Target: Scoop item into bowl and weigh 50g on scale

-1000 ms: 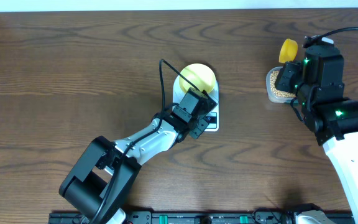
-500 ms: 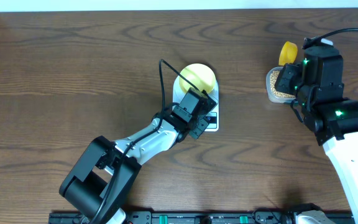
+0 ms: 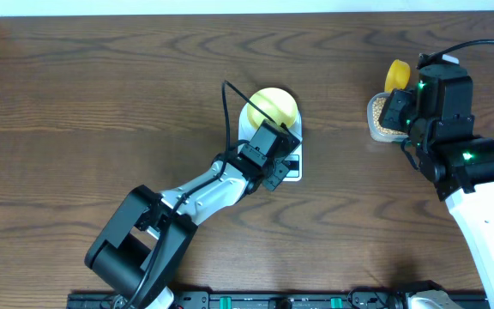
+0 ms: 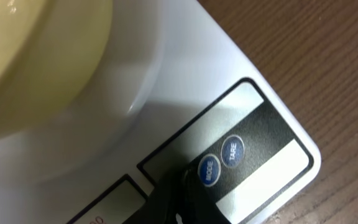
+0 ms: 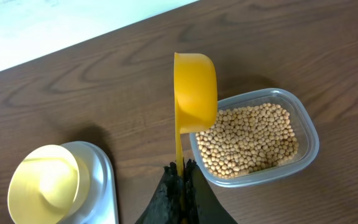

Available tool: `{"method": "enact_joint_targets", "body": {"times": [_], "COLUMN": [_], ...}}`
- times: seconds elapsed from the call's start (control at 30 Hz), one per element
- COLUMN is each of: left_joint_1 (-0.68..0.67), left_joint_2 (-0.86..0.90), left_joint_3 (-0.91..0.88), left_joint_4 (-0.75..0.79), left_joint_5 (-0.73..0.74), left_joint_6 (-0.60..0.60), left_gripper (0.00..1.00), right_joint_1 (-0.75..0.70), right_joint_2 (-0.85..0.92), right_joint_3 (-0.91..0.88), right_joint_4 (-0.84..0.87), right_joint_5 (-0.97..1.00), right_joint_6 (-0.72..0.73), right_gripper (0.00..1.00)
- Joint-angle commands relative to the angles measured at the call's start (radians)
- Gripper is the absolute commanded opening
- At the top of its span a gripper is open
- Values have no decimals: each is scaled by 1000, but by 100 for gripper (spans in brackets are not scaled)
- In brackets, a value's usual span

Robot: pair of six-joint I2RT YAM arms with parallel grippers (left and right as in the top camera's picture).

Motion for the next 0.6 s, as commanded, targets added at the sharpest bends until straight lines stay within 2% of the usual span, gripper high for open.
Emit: {"method": "enact_joint_targets", "body": {"times": [0.0,0.47,0.57], "left_joint_1": [7,7,7], "left_joint_2": [105,53,-4], "left_joint_3": [-50,-26,-19], "left_joint_4": [-64,-105,-105], "left_joint_5": [-33,-32,-32], "left_joint_6": [-10,-10,-10], "left_gripper": [7,8,17], "right_joint_1": [-7,-7,-7], "right_joint_2": [-2,-2,-2], "right_joint_3": [11,11,11], "right_joint_4": [-2,-11,-11], "right_joint_5": [1,1,1], "right_joint_6": [-12,-12,-12], "right_gripper": [1,1,1]}}
